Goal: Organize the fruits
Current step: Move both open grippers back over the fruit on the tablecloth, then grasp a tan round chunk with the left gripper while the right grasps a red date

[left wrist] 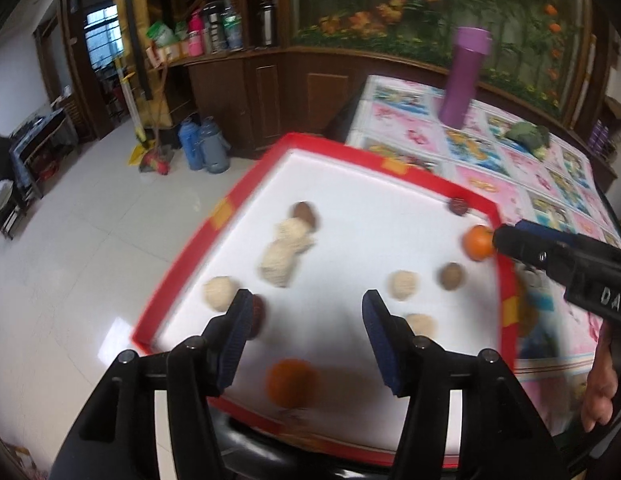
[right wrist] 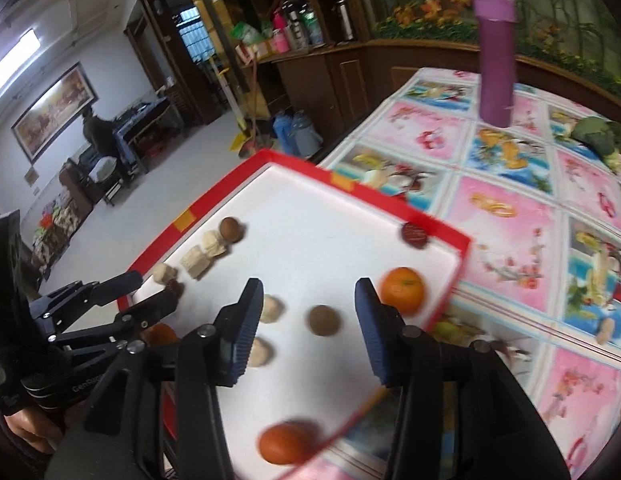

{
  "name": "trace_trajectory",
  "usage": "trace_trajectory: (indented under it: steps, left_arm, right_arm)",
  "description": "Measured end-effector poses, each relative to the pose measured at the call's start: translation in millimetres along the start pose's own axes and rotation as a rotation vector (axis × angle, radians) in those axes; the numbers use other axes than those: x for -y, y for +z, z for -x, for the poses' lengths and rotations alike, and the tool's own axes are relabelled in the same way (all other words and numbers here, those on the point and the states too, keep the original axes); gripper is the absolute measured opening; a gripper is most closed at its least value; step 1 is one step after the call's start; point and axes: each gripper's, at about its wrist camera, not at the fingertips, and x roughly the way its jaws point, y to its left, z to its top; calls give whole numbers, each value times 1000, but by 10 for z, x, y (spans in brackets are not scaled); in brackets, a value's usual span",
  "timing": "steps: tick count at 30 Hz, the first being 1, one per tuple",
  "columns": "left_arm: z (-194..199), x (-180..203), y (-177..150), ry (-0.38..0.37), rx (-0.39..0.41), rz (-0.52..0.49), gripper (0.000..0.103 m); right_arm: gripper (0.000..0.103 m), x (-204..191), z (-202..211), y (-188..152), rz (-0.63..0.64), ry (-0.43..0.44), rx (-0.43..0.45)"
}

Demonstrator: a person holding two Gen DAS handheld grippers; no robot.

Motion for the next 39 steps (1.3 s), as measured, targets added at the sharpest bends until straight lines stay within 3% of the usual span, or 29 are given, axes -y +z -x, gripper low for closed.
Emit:
trace_trajectory:
  steps: [12,21,27,36,38,39]
  left_arm:
    - [70,1136,-42,-169,-35,-202,57]
    - [-24,1898,-47,-291,-62,-311,57]
    - [-180,2379,90,-354,-63,-340,57]
    - [-342,2629,146,-330,-91,-350,57]
    - [-354,2662,147,-327,-93,-355,57]
    - [-368,2689,154,-324,-94,-358,57]
  right_arm:
    - [50,1182,676,-418,-157,-166,45]
    - [49,2068,1085,-732,-217,-367,38]
    - [49,2446,1047,-607,-263,-367,38]
    - [49,2481,687,-385,-212,-374,18]
    - [41,2524,626,-386,-206,-374,3]
    - [30,2551,604,-394,-208,-370,-7]
